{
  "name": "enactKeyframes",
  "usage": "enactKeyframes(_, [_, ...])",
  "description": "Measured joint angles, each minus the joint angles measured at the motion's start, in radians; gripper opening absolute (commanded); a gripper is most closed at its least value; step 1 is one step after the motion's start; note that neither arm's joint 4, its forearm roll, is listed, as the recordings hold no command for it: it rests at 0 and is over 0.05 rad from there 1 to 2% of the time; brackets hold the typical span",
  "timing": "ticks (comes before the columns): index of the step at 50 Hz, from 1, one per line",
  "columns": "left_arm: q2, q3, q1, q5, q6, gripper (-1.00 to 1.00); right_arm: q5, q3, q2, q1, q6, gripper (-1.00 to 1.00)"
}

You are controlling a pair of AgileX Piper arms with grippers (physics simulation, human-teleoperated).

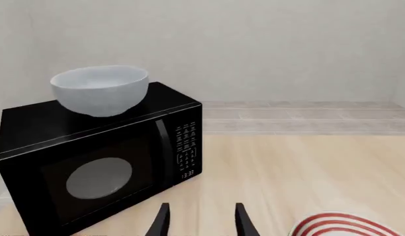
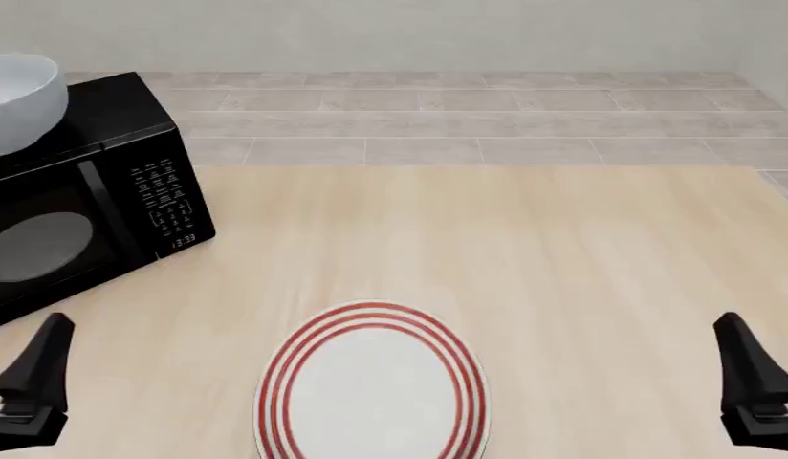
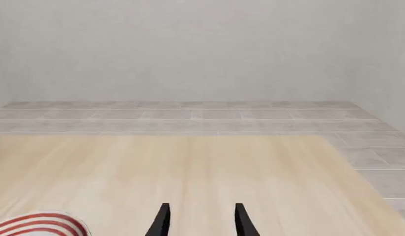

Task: Pick up the white bowl and put it on the plate.

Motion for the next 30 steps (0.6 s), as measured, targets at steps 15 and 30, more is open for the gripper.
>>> enactKeyframes(15, [0.008,-0.001,0.009,0.006,-0.012,1.00,-0.037,0.001,0.040,0.010,-0.004,1.00])
enactKeyframes(30, [0.061,-0.090,-0.002,0.036,-0.032,1.00,-0.054,0.002,0.076,0.022,-0.001,1.00])
